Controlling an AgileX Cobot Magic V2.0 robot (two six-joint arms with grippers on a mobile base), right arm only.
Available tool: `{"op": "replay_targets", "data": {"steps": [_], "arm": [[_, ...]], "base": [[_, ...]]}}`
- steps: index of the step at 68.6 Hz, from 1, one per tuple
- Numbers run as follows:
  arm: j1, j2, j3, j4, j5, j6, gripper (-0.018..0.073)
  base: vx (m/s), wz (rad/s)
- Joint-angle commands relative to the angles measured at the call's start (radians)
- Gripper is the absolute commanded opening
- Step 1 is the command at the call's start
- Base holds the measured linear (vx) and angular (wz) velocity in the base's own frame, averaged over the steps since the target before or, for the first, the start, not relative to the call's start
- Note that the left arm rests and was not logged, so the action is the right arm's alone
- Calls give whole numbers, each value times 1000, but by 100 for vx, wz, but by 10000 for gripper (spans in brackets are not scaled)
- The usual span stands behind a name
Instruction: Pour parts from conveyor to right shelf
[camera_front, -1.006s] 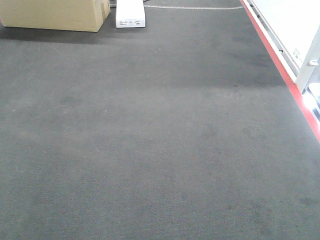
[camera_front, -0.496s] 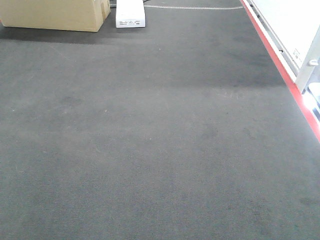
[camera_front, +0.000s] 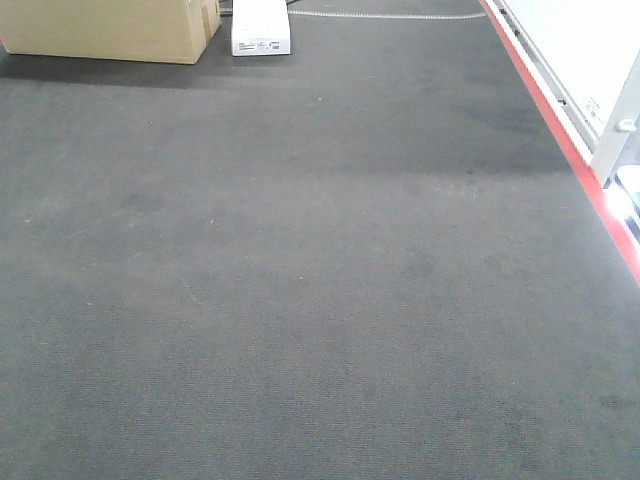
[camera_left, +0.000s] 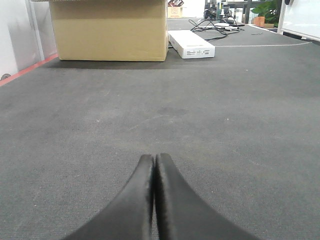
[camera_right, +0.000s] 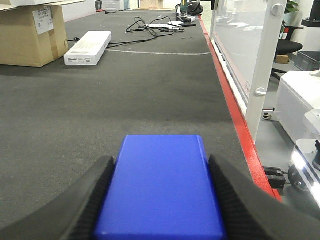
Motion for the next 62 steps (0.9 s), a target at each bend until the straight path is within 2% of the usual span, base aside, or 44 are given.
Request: {"op": "replay_targets", "data": {"steps": [1,62], "arm": [[-3,10,-31,0,-75,-6,-6],[-3,10,-31,0,-75,-6,-6]], "base": [[0,0],[-5,-3]]}}
